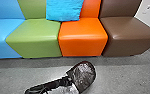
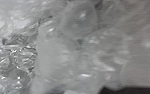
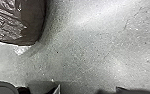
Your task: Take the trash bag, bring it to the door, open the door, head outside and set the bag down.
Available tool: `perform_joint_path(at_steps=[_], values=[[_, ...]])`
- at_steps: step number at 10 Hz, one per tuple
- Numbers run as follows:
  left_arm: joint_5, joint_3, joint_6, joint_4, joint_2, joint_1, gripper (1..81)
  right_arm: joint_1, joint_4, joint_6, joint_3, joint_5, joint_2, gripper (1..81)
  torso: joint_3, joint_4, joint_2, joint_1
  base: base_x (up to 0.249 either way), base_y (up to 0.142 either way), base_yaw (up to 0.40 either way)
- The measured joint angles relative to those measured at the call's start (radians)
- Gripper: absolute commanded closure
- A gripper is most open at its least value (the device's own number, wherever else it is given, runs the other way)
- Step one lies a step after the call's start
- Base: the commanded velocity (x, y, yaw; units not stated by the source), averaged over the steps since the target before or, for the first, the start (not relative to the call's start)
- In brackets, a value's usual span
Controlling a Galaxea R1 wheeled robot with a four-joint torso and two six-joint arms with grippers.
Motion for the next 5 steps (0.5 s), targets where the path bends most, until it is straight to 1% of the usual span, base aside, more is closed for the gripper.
perform_joint_path(at_steps=[2,5], values=[[-0.003,-0.001,-0.003,0.003,-0.002,0.019,81.1,0.0,0.0,0.0,0.0,0.0,0.002,1.0,0.0,0.0,0.0,0.0,0.0,0.0,0.0],[-0.006,-0.001,-0.004,0.003,-0.002,0.021,81.1,-0.001,0.0,0.0,-0.001,0.0,0.005,1.0,0.0,0.0,0.0,0.0,0.0,0.0,0.0]])
